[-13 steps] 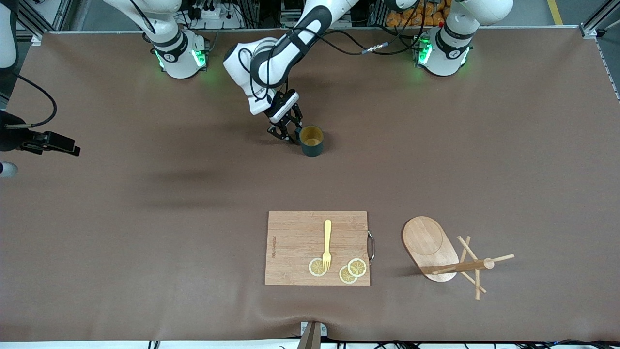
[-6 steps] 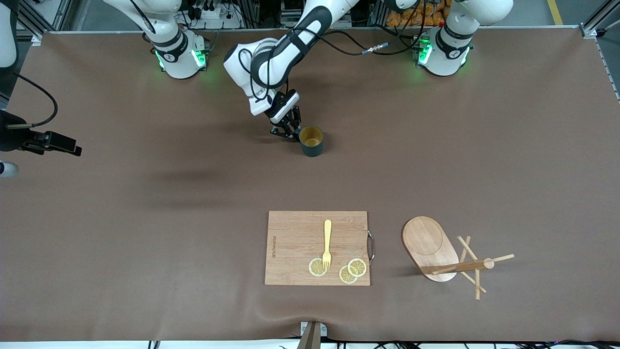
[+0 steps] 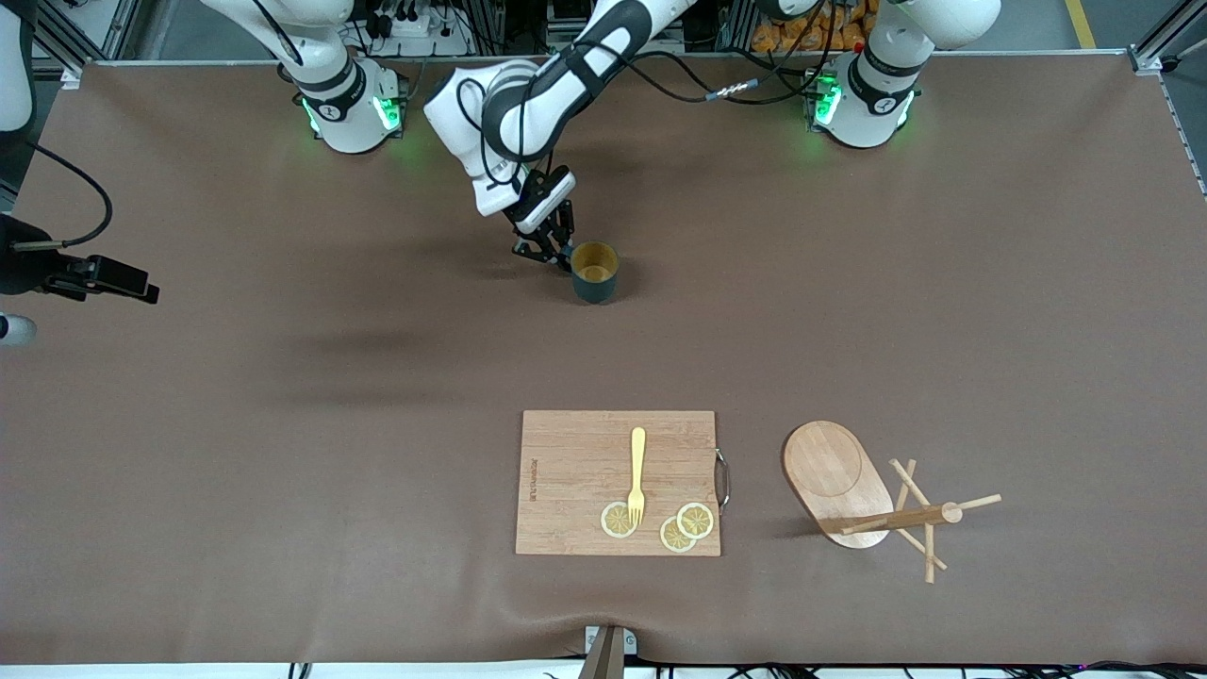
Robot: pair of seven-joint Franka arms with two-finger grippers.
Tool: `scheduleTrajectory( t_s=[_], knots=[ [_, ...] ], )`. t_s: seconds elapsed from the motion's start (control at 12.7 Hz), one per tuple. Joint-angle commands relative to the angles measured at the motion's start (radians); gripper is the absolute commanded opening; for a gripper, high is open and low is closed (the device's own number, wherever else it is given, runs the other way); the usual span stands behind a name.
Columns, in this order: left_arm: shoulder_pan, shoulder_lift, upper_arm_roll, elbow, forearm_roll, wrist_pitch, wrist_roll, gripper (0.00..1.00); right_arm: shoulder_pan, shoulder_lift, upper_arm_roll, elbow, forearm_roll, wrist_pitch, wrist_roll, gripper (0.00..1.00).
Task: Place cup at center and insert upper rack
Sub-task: 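Lift the teal mug with the left gripper toward the wooden stand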
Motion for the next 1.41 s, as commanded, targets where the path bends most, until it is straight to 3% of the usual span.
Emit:
scheduleTrajectory(
  t_s=[0.0,0.39,0.86,1.18,1.33],
  knots=[
    [0.052,-0.082,-0.027,-0.02,0.006,0.029,0.067,0.0,-0.02,-0.012,0.014,0.0,0.017,-0.006,-0.008,1.0],
    [0.199,-0.226,-0.04,-0.031,-0.163,0.063,0.285,0.0,-0.02,-0.012,0.014,0.001,0.017,-0.006,-0.01,1.0],
    [0.489,-0.426,-0.044,-0.052,-0.465,0.067,0.65,0.0,-0.018,-0.014,0.014,0.007,0.006,0.003,-0.008,1.0],
    [0.696,-0.484,-0.073,-0.065,-0.689,0.064,0.886,0.0,-0.015,-0.014,0.013,0.015,-0.016,0.013,-0.002,1.0],
    [0.771,-0.49,-0.073,-0.065,-0.792,0.058,1.003,0.0,-0.012,-0.016,0.013,0.017,-0.072,0.029,-0.001,1.0]
  ],
)
